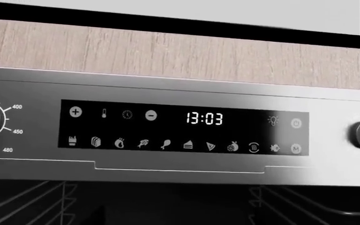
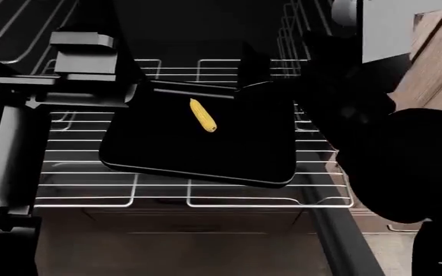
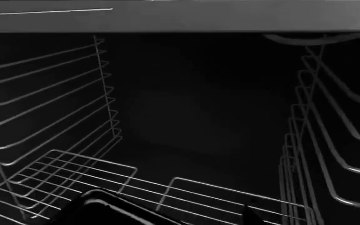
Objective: Pick the corn from the oven and place it on the plate on the counter.
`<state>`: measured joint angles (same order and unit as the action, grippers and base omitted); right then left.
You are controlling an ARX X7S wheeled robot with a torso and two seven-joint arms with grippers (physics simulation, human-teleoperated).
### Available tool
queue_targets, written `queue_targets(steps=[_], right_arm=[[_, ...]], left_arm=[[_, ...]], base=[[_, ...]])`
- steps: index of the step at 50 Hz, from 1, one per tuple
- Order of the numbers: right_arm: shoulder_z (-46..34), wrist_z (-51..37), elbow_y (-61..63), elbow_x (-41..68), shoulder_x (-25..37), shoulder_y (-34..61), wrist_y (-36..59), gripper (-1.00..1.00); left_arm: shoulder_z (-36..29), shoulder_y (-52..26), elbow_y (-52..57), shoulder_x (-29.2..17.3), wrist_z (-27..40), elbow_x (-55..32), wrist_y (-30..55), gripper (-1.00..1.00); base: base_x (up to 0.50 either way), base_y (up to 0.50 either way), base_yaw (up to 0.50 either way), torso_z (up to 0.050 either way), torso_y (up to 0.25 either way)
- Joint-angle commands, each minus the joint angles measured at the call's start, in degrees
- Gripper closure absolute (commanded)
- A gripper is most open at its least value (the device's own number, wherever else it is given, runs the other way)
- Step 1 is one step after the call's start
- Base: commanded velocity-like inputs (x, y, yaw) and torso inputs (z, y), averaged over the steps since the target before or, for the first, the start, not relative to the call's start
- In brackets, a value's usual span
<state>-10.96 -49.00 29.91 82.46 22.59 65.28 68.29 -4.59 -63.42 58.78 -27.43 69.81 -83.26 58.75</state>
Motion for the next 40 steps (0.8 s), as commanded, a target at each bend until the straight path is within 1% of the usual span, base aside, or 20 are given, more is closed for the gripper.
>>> queue_targets(steps=[1,4,7,12,20,28,40], right_arm=[[-3.0,13.37,-13.38,-3.34,-1.26,-0.28,-1.89,-1.0],[-4.07,17.8,-16.79,-5.53,-1.33,-0.97,-3.35,-1.0],[-5.27,20.35,-18.11,-7.1,-1.59,-2.48,-4.46,-1.0],[-9.39,26.41,-22.47,-11.99,-2.19,-3.43,-6.5,-1.0],[-15.01,34.2,-28.47,-15.97,-3.11,0.02,-6.63,-1.0],[-17.84,38.0,-35.16,-19.22,-4.24,4.99,-7.0,-1.0],[-22.92,44.82,-48.38,-26.45,-7.15,12.07,-11.13,-1.0]], left_arm=[[-0.3,-1.07,0.26,-0.91,1.83,-1.9,-0.82,-1.0],[-0.68,-1.26,0.29,-0.72,2.09,-1.96,-0.94,-1.0],[-0.87,-1.69,0.24,-0.82,2.42,-2.37,-1.12,-1.0],[-1.21,-2.48,0.34,-1.24,3.47,-3.57,-1.37,-1.0],[-1.71,-3.37,0.43,-1.4,4.55,-4.72,-1.94,-1.0],[-2.13,-3.39,0.47,-1.25,4.6,-4.6,-2.32,-1.0],[-2.26,-3.15,0.92,-1.74,5.24,-4.77,-3.47,-1.0]], base=[[0.0,0.0,0.0,0.0,0.0],[0.0,0.0,0.0,0.0,0.0],[0.0,0.0,0.0,0.0,0.0],[0.0,0.0,0.0,0.0,0.0],[0.0,0.0,0.0,0.0,0.0],[0.0,0.0,0.0,0.0,0.0],[0.0,0.0,0.0,0.0,0.0]])
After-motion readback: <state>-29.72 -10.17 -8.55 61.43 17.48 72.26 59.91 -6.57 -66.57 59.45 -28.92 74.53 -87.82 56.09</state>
